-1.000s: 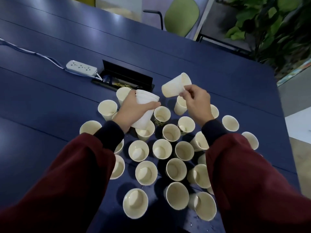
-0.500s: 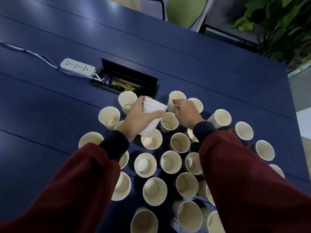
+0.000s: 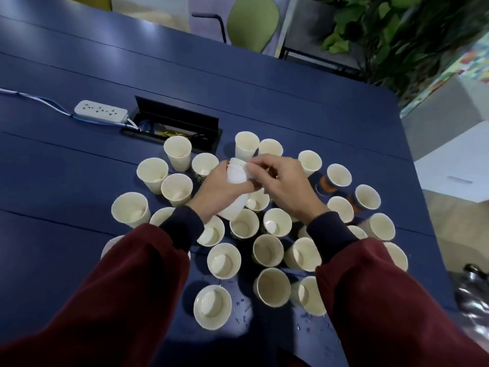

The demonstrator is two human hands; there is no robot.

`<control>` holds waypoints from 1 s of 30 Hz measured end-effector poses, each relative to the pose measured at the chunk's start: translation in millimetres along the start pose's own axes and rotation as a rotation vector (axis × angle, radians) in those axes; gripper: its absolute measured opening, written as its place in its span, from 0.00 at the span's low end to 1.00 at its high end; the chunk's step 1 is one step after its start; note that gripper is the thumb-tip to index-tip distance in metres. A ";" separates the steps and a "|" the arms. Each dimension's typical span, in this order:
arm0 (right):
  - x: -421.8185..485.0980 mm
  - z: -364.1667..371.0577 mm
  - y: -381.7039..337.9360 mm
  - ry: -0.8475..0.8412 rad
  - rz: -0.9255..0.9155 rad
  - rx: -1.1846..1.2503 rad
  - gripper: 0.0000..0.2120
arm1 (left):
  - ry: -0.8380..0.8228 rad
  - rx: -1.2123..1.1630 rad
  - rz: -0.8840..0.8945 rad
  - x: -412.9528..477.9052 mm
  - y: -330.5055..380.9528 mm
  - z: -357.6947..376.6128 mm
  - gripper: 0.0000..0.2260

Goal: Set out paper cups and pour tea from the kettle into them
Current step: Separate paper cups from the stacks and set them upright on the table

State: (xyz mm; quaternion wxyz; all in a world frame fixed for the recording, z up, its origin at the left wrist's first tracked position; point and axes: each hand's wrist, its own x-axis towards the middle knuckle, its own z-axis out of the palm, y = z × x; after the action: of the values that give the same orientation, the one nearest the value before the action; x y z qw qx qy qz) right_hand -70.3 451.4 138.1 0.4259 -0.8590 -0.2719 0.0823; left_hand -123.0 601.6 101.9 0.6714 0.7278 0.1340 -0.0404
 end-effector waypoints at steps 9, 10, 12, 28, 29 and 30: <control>-94.6 -49.7 23.0 -0.002 0.041 -0.005 0.12 | -0.126 0.128 0.009 -51.3 -7.8 79.9 0.27; -101.7 -54.1 26.8 -0.001 0.051 -0.014 0.12 | -0.120 0.140 0.010 -56.5 -8.1 87.8 0.26; -120.4 -63.1 33.2 -0.002 0.049 -0.037 0.13 | -0.113 0.113 0.016 -71.9 -10.4 107.0 0.22; -273.1 -123.1 108.9 0.471 0.134 -0.146 0.14 | -0.085 0.065 -0.148 -182.6 -54.6 184.3 0.18; -281.5 -121.7 114.0 0.440 0.118 -0.161 0.14 | -0.085 0.066 -0.153 -185.5 -56.8 186.0 0.16; -289.7 -118.4 119.2 0.397 0.096 -0.180 0.14 | -0.091 0.068 -0.166 -188.6 -58.6 187.0 0.15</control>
State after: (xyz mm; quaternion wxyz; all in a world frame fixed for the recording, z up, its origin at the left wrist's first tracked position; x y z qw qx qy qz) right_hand -221.7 156.1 93.3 0.3882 -0.9049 -0.1479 -0.0929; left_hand -296.2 394.0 72.5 0.6459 0.7341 0.1616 -0.1335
